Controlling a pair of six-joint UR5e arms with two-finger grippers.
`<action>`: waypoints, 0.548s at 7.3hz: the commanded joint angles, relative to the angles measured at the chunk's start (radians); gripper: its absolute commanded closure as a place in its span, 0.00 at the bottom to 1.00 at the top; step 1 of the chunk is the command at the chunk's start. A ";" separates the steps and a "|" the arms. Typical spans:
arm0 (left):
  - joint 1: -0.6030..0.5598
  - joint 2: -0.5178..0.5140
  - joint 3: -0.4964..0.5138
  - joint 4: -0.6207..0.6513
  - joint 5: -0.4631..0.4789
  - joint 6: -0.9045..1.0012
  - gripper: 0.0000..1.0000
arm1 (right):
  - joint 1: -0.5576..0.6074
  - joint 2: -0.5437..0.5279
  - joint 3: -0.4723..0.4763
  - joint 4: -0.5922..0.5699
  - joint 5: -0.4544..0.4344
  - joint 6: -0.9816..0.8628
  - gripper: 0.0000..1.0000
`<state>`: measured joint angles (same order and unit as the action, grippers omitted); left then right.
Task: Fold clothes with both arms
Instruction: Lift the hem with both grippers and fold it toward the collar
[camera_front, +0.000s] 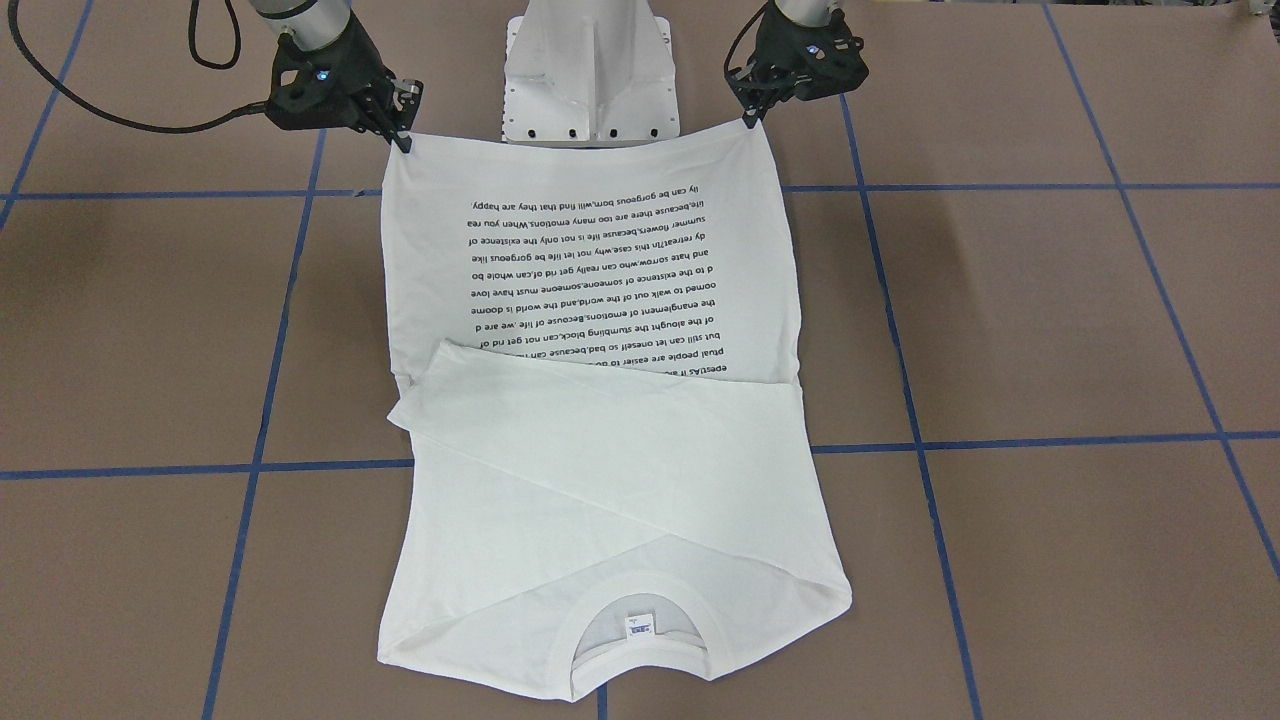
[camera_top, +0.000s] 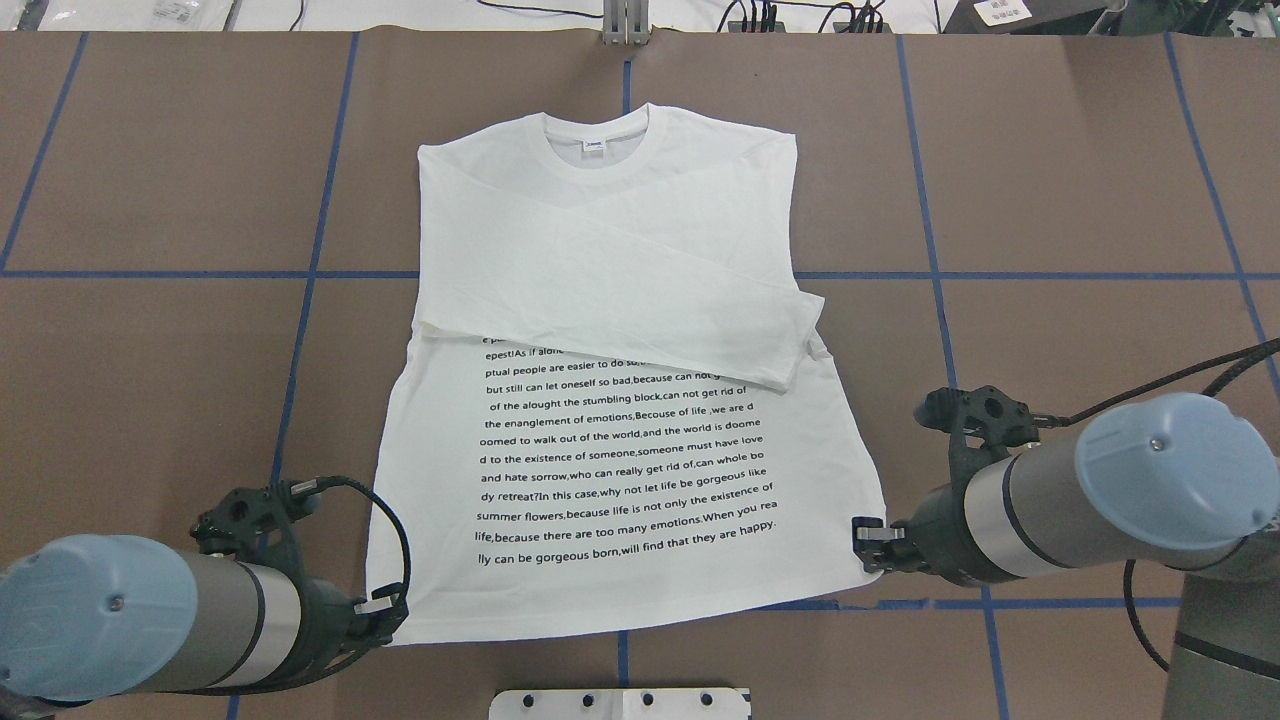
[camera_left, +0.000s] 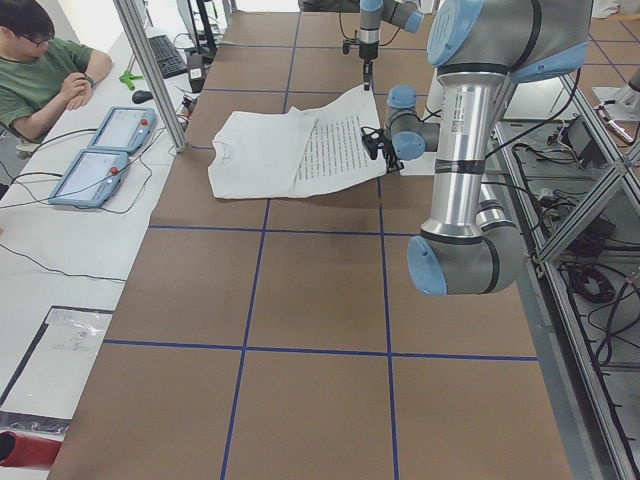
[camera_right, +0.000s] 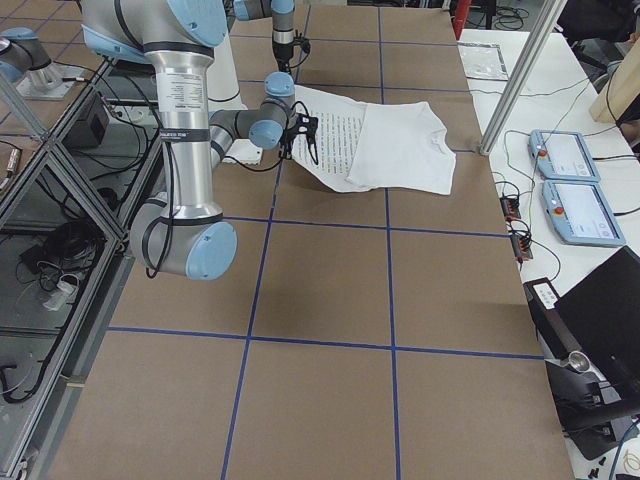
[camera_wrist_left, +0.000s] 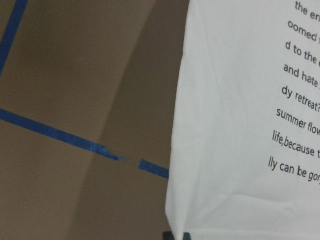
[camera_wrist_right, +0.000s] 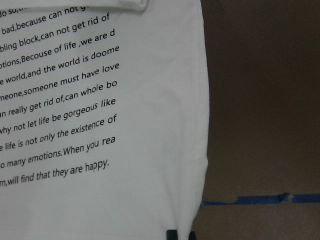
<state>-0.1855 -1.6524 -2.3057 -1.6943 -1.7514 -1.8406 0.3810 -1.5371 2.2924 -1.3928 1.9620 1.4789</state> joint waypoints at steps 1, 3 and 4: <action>0.035 0.031 -0.082 0.007 -0.060 -0.002 1.00 | 0.004 -0.060 0.045 0.000 0.119 -0.005 1.00; 0.093 0.031 -0.141 0.008 -0.104 -0.002 1.00 | 0.006 -0.115 0.106 0.000 0.237 -0.006 1.00; 0.093 0.029 -0.161 0.008 -0.126 -0.017 1.00 | 0.007 -0.127 0.140 0.000 0.277 -0.006 1.00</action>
<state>-0.1049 -1.6223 -2.4386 -1.6862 -1.8471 -1.8461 0.3867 -1.6384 2.3884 -1.3928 2.1812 1.4729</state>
